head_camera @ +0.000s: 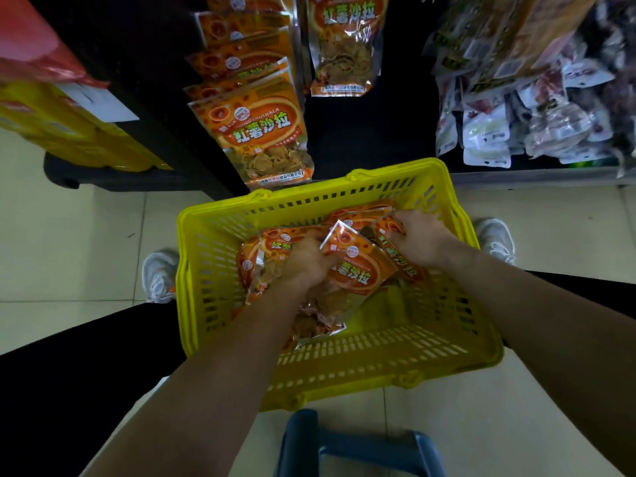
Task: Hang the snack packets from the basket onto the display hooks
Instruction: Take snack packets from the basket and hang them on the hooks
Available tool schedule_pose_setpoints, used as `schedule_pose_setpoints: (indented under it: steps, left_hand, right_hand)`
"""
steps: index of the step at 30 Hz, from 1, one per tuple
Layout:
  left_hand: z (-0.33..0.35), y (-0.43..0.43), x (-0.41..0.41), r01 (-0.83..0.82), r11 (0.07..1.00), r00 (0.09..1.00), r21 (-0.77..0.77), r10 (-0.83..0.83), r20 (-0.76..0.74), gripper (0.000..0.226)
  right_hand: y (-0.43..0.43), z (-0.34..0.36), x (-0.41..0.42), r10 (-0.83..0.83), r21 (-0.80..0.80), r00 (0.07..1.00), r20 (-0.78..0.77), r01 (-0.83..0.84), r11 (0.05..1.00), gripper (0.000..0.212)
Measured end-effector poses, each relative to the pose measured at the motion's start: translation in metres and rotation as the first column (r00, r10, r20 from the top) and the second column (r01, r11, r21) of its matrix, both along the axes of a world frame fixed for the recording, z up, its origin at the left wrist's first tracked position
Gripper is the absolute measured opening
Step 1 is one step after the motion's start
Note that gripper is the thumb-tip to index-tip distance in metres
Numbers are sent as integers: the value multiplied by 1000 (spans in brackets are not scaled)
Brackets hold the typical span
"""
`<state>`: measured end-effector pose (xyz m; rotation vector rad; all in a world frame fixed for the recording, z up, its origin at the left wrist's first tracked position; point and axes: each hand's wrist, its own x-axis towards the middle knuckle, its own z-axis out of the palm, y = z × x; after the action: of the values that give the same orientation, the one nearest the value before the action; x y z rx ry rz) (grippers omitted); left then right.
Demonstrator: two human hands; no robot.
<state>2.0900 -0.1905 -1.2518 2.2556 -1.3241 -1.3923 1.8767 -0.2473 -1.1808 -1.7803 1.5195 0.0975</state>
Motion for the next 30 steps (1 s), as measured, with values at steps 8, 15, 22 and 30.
schedule_pose_setpoints:
  steps: [8, 15, 22, 30]
  left_hand:
    - [46, 10, 19, 165, 980, 984, -106, -172, -53, 22]
    - [152, 14, 66, 290, 918, 952, -271, -248, 177, 19]
    - [254, 27, 87, 281, 838, 958, -468, -219, 185, 16]
    - [294, 35, 67, -9, 842, 968, -539, -128, -216, 17]
  right_hand:
    - [5, 40, 14, 169, -29, 984, -60, -170, 985, 31]
    - [4, 140, 20, 346, -164, 911, -226, -385, 908, 18]
    - [28, 236, 27, 457, -298, 777, -432, -602, 741, 56]
    - [34, 270, 29, 336, -587, 942, -14, -280, 760, 8]
